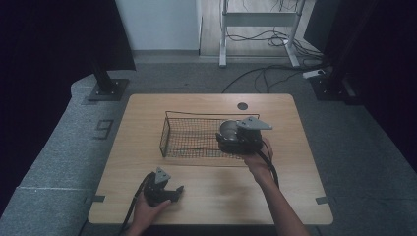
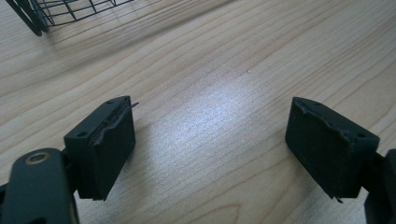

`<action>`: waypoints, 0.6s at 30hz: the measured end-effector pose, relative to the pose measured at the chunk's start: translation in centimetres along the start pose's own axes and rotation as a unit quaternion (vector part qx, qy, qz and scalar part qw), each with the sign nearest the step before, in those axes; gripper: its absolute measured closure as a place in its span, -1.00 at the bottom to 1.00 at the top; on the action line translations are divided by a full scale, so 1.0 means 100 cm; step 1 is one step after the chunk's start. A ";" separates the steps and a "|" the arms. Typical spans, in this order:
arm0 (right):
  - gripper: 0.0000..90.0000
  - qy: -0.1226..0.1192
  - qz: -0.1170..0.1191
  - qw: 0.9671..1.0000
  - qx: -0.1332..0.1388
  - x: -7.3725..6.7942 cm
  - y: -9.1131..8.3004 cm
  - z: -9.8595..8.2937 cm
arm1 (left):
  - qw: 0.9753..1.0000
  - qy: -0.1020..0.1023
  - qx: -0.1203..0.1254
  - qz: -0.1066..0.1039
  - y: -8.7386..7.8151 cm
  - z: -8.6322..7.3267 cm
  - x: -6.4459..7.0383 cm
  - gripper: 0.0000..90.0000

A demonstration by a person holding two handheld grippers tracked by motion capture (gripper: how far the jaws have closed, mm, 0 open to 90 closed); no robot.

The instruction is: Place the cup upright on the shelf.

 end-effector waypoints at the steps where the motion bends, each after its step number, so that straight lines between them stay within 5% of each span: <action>1: -0.71 0.002 -0.001 1.000 0.000 0.001 0.001 0.001 | 1.000 0.000 0.000 0.000 0.000 0.000 0.000 -0.65; 18: -0.71 0.010 -0.018 1.000 -0.008 0.016 0.019 0.014 | 1.000 0.000 0.000 0.000 0.000 0.000 0.000 -0.65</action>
Point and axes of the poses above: each handheld gripper's, and its own axes: y roughly forward along the jaws, z roughly out of its top, x roughly to its right, the point moved 6 cm from there along y, roughly forward along the jaws, and after that the axes turned 7 degrees about y, right-handed, at the moved point
